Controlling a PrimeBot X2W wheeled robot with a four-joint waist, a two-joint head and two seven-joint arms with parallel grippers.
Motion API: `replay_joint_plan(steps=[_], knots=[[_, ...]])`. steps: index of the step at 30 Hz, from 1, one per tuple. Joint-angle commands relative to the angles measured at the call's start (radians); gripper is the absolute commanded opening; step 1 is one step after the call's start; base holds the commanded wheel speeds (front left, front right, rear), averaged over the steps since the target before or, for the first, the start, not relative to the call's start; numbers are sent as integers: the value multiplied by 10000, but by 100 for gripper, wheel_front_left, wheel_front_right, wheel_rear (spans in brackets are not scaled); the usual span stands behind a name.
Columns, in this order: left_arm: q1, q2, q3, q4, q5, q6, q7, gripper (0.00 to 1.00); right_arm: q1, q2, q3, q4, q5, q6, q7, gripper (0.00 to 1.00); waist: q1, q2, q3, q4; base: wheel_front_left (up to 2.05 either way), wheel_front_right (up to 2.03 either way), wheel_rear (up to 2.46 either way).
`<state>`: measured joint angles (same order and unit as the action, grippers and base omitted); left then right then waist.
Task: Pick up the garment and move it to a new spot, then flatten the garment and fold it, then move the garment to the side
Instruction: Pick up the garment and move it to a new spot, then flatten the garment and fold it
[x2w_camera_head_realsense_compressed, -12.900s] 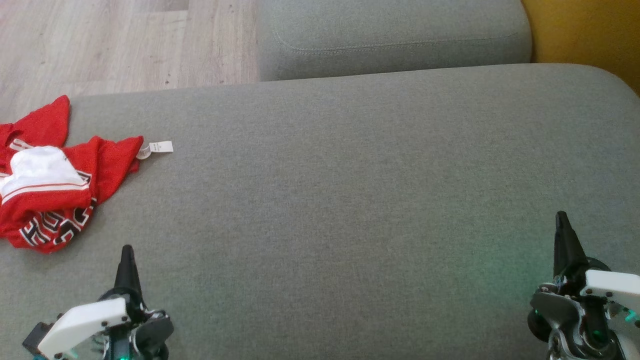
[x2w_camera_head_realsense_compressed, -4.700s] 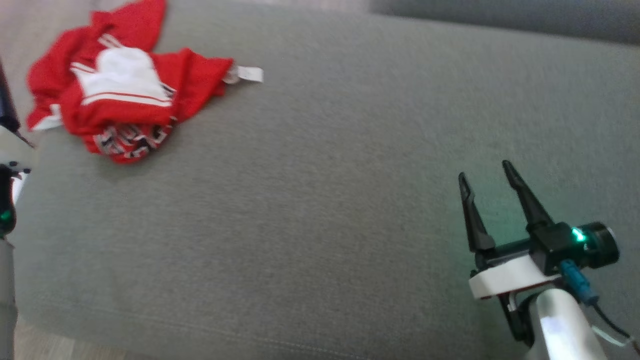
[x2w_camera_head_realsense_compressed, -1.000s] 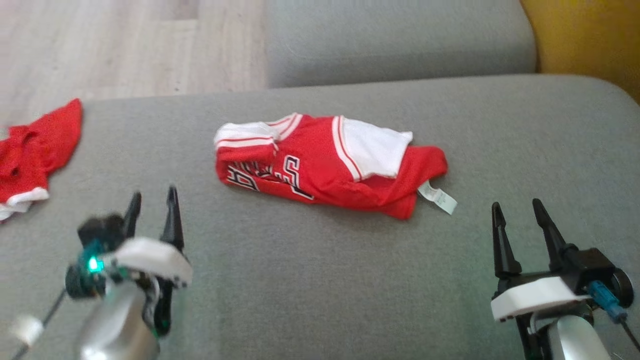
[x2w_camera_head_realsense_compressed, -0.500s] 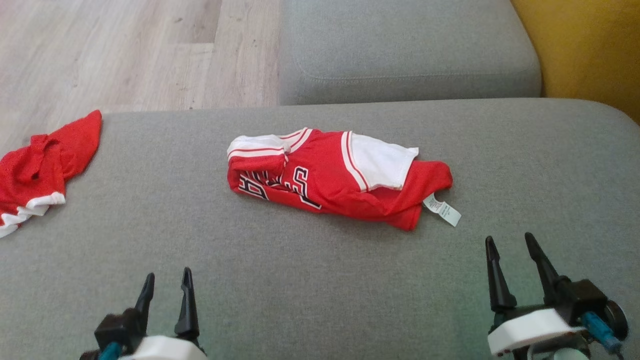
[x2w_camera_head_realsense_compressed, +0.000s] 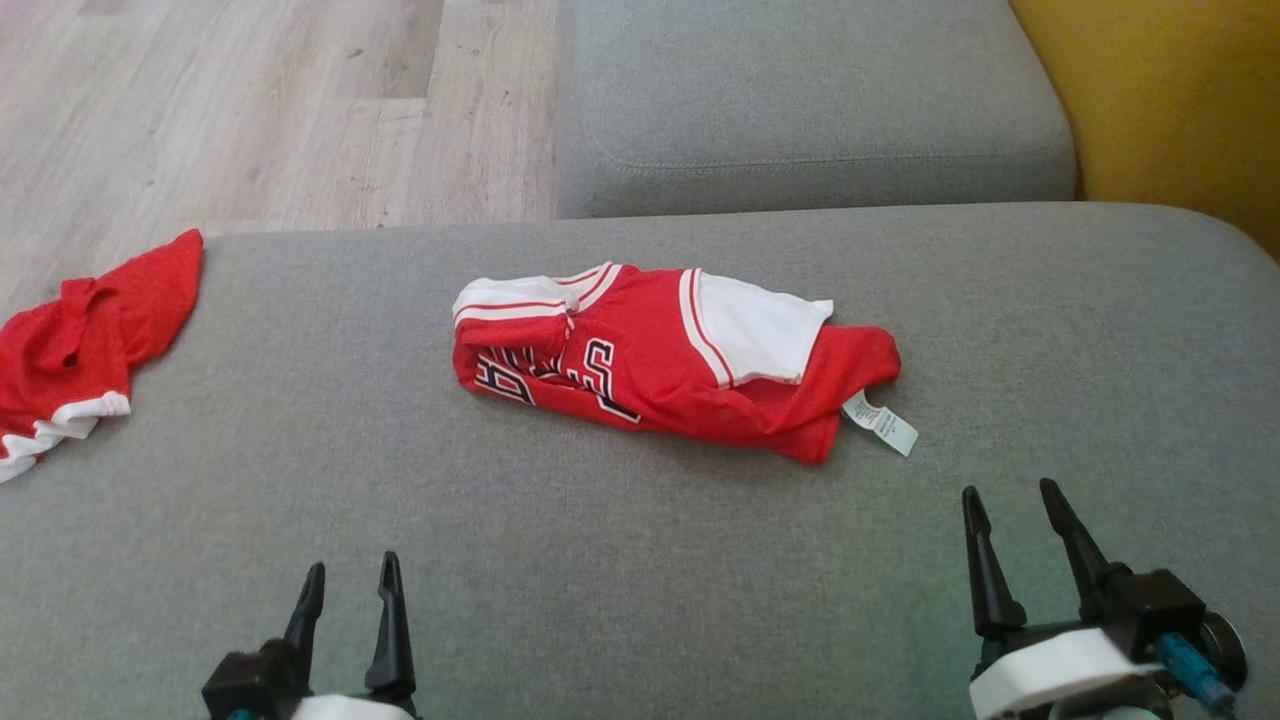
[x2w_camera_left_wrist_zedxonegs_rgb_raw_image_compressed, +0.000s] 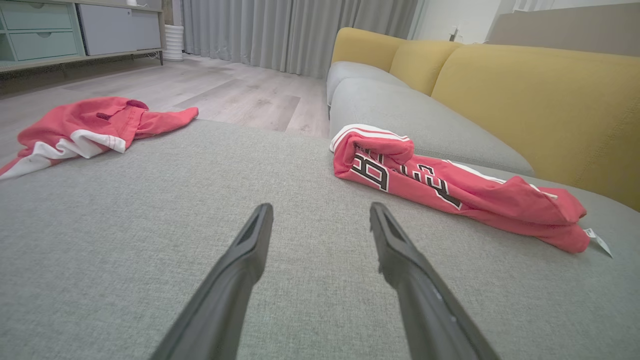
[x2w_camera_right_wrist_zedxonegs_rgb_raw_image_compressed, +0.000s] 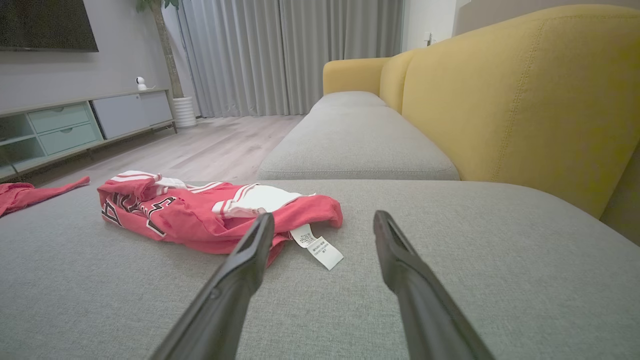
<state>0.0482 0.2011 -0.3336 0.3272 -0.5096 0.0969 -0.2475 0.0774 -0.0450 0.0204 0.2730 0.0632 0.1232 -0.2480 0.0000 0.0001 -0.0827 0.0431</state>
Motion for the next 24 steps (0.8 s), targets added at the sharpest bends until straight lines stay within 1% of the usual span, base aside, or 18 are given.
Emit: replay_joint_plan(steps=[1,17,21,24], knots=[[-337,87,276,-348,-21,65,-16,100,-279,-53,248,-258,69,75,-137,100,0,-1,9,6,0,0,0],[-409,235,188,-818,18,263,161,100,-505,-53,95,156,-20,75,-137,100,0,-1,275,234,0,0,0],[-506,239,106,-1009,81,319,219,100,-1482,-53,-126,472,11,75,29,100,0,-1,508,349,0,0,0],[-650,202,-35,-1161,176,338,285,100,-2808,-53,-448,755,-140,75,675,100,0,-1,734,558,0,0,0]])
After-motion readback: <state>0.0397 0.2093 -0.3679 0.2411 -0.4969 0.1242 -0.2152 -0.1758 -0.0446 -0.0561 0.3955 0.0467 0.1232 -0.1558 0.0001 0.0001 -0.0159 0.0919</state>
